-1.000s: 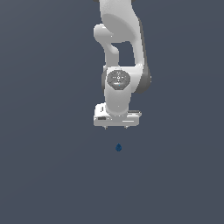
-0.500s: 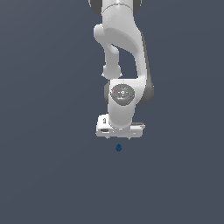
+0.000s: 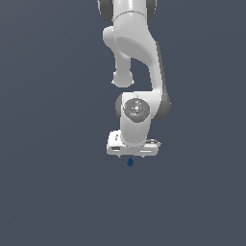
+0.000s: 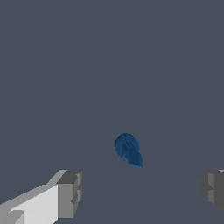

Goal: Pick up the object and move it to a goal position.

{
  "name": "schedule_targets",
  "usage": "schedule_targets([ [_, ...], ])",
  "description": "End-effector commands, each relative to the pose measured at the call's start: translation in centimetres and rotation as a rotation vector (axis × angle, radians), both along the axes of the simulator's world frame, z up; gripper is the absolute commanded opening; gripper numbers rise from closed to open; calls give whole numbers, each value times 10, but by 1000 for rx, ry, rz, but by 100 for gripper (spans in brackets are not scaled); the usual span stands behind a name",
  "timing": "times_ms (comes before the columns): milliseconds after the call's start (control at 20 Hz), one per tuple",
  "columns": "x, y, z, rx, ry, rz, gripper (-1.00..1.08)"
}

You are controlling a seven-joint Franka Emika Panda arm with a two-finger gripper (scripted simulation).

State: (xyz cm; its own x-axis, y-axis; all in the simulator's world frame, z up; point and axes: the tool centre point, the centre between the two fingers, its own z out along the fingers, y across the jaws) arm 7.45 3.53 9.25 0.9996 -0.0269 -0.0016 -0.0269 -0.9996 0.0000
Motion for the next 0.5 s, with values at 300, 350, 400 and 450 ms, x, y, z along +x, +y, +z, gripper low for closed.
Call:
schedule_targets([
  [300,0,0,-19,0,-1,0,100],
  [350,0,0,-25,0,-1,0,100],
  [400,0,0,-31,0,-1,-1,100],
  [450,0,0,-37,0,-1,-1,100],
])
